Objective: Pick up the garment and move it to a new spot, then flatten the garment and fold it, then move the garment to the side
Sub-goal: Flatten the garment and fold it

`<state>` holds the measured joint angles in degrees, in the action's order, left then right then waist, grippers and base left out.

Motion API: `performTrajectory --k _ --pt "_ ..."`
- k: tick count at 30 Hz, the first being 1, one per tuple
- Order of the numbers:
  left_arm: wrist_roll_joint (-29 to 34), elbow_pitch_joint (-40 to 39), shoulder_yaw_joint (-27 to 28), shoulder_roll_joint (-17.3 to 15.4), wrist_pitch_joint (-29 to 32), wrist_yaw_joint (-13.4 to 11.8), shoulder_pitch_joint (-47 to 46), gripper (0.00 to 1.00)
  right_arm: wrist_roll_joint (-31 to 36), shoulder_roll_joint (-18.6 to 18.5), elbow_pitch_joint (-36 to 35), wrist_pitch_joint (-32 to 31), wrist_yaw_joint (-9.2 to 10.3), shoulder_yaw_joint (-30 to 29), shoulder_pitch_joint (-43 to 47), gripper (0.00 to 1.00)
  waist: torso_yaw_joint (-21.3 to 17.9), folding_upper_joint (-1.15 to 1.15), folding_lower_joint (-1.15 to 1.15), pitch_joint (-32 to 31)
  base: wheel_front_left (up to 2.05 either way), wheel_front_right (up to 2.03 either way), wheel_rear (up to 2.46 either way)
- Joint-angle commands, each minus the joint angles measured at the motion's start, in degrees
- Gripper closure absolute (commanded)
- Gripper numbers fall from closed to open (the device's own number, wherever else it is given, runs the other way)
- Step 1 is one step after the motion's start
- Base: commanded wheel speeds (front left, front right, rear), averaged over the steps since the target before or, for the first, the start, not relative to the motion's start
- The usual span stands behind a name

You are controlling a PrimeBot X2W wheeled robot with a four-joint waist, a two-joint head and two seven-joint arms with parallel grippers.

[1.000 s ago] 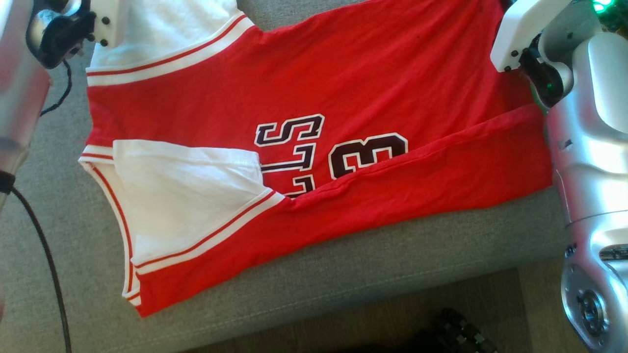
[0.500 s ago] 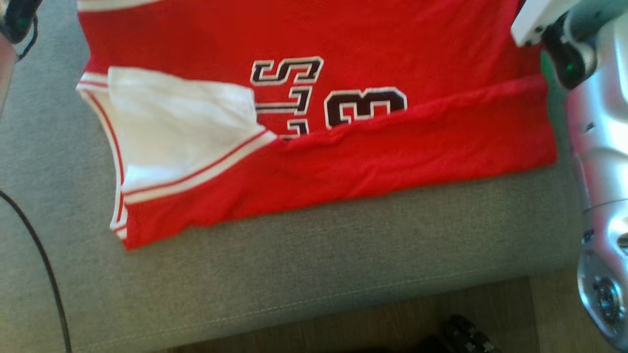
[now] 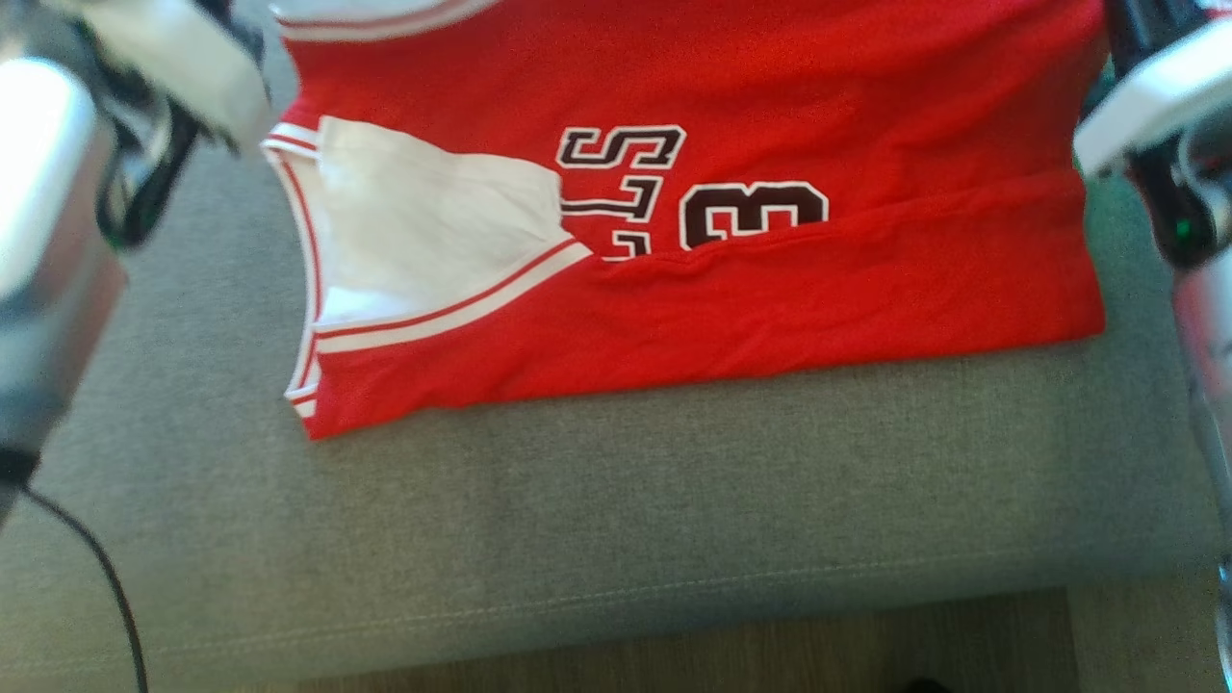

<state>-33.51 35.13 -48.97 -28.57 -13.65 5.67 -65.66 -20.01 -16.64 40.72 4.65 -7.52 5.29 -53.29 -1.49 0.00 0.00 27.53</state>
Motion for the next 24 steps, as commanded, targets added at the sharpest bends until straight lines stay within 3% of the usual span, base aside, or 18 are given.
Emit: performTrajectory --k 1,13,24 --pt "-0.9 -4.0 3.2 -3.9 -0.7 -1.4 0.9 1.00 -2.0 -1.3 -3.7 0.8 0.03 1.2 2.6 1.00 1.3 0.00 0.00 -1.8 0.00 0.00 0.00" --pt "-4.2 -27.7 10.5 -10.0 -1.3 -11.9 24.4 1.00 -8.4 -7.5 -14.9 -1.8 0.03 0.2 17.7 1.00 3.2 0.00 0.00 -4.3 0.00 0.00 0.00" --pt "-7.4 -34.7 9.3 -10.4 -0.4 -16.1 37.9 1.00 -7.2 -6.5 -19.3 -8.6 0.03 -3.7 26.0 1.00 3.7 0.00 0.00 -5.1 0.00 0.00 0.00"
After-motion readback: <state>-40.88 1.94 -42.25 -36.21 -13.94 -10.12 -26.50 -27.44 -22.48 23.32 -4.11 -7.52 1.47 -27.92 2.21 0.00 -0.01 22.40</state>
